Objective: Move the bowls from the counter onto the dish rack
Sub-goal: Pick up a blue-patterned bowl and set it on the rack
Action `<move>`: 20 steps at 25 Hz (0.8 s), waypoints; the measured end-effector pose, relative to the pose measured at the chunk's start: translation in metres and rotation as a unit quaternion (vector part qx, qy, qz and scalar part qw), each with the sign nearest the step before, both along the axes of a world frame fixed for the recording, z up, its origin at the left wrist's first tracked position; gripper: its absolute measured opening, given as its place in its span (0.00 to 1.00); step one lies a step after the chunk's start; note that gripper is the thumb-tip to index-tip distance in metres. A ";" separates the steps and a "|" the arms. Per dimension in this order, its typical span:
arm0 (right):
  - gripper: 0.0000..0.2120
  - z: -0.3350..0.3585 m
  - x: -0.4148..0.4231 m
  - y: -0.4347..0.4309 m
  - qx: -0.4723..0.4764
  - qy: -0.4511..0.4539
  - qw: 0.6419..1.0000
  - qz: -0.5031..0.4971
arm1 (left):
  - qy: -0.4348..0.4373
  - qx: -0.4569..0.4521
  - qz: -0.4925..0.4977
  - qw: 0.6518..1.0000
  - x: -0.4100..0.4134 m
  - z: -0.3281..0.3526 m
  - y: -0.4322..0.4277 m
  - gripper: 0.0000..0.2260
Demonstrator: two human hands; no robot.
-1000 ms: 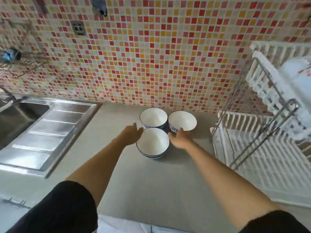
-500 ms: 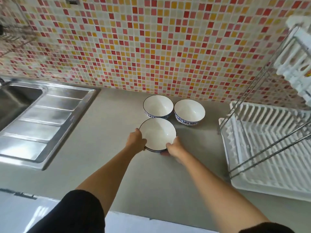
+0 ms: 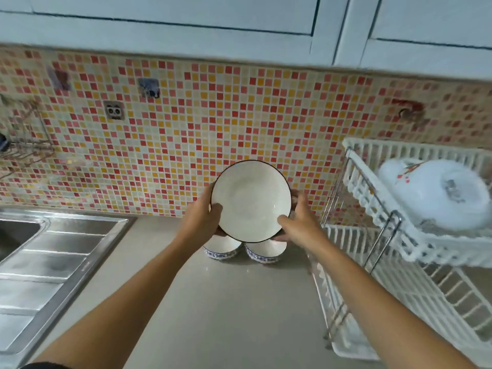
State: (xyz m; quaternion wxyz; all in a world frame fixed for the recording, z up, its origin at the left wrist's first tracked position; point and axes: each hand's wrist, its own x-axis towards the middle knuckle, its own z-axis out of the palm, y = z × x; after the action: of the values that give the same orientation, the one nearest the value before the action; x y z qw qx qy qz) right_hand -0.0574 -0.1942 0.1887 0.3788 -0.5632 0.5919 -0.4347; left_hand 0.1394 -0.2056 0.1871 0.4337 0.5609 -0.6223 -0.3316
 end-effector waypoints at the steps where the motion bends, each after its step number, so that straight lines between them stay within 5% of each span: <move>1: 0.29 0.018 -0.011 0.006 -0.010 0.003 1.000 -0.002 | 0.018 -0.036 -0.015 0.999 -0.008 0.011 0.004 0.23; 6: 0.26 0.093 -0.076 0.041 -0.160 0.136 0.977 -0.031 | 0.128 -0.185 -0.124 0.967 -0.070 0.072 0.021 0.17; 9: 0.27 0.114 -0.113 0.061 -0.248 0.139 0.957 -0.053 | 0.118 -0.215 -0.185 0.952 -0.106 0.108 0.035 0.10; 15: 0.26 0.133 -0.219 0.084 -0.418 0.209 0.877 -0.116 | 0.052 -0.223 -0.276 0.934 -0.203 0.159 0.045 0.23; 20: 0.38 0.148 -0.327 0.098 -0.487 0.415 0.760 -0.116 | -0.093 -0.232 -0.337 0.908 -0.296 0.179 0.044 0.43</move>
State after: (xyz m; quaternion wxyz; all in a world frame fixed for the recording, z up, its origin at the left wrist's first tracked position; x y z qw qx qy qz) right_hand -0.3842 -0.0961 0.3370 -0.2822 -0.7243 0.4602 -0.4289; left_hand -0.1566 -0.1619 0.3662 0.3542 0.2301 -0.8711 -0.2505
